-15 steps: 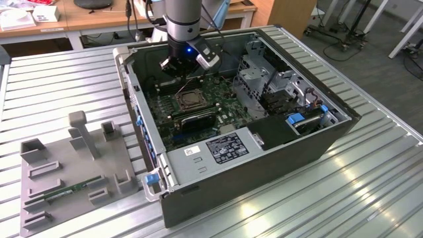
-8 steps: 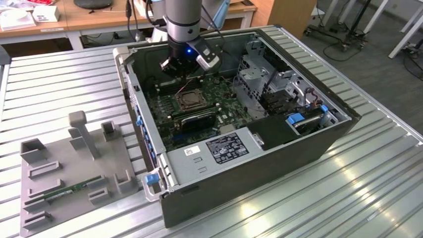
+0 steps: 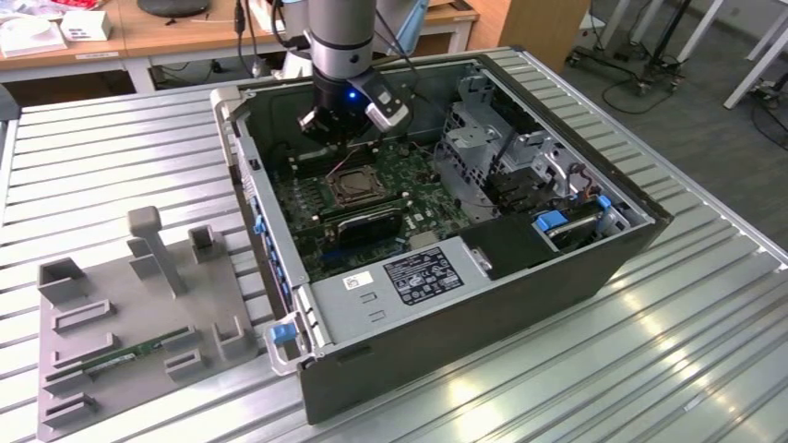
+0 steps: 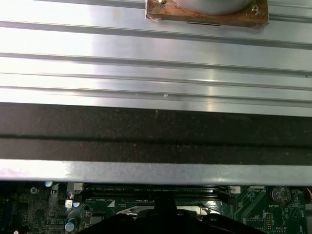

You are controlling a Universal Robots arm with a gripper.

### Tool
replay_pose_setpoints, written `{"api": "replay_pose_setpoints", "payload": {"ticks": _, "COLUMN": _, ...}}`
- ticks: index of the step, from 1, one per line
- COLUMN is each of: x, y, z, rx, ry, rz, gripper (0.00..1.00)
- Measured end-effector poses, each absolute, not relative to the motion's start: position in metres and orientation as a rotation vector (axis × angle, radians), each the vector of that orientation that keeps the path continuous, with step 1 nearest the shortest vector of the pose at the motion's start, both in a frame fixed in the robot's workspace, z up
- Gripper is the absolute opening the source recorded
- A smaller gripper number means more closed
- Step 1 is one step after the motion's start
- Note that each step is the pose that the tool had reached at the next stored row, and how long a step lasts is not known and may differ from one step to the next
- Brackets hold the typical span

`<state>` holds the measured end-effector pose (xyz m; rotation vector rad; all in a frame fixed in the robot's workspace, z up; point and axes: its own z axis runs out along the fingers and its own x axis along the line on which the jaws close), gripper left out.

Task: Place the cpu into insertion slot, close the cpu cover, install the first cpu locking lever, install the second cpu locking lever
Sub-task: 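Install the first cpu locking lever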

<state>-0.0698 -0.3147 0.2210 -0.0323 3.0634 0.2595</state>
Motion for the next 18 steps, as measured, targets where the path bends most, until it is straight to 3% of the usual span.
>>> {"api": "replay_pose_setpoints", "payload": {"ticks": 18, "x": -0.0669, "y": -0.3147, "z": 0.2163, "rx": -0.033, "ry": 3.064, "rz": 0.259, "gripper": 0.11}}
